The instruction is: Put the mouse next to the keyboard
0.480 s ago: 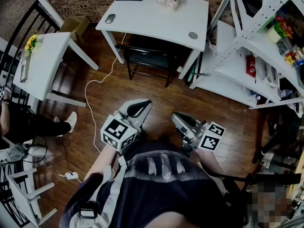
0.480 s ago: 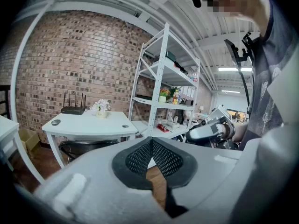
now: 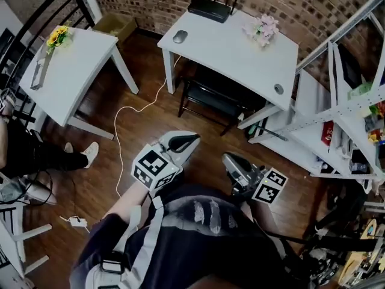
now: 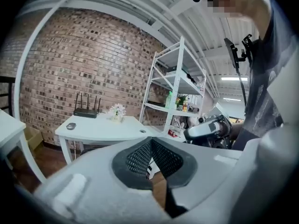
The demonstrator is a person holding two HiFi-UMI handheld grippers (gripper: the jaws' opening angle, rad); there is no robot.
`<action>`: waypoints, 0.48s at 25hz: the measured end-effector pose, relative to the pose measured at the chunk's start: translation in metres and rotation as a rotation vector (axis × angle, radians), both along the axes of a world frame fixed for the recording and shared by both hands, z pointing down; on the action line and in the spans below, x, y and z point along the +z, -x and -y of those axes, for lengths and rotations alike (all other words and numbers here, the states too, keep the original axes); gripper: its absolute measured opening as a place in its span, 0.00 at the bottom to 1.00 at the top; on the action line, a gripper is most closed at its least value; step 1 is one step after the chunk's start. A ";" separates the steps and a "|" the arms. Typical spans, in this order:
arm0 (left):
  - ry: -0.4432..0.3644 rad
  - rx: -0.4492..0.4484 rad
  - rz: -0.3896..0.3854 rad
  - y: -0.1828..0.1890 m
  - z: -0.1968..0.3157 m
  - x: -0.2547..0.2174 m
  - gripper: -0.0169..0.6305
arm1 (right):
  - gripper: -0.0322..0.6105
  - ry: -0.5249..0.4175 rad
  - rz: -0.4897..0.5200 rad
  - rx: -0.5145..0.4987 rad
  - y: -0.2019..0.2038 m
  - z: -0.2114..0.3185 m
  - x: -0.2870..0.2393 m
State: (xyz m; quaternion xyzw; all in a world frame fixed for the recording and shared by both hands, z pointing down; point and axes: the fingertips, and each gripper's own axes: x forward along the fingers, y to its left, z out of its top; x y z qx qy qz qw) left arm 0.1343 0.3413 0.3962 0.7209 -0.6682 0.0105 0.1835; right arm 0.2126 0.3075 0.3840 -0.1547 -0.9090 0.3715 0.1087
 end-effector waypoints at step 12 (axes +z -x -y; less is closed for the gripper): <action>-0.016 -0.156 -0.033 0.064 -0.027 0.011 0.03 | 0.05 -0.051 -0.036 -0.157 0.058 -0.012 0.010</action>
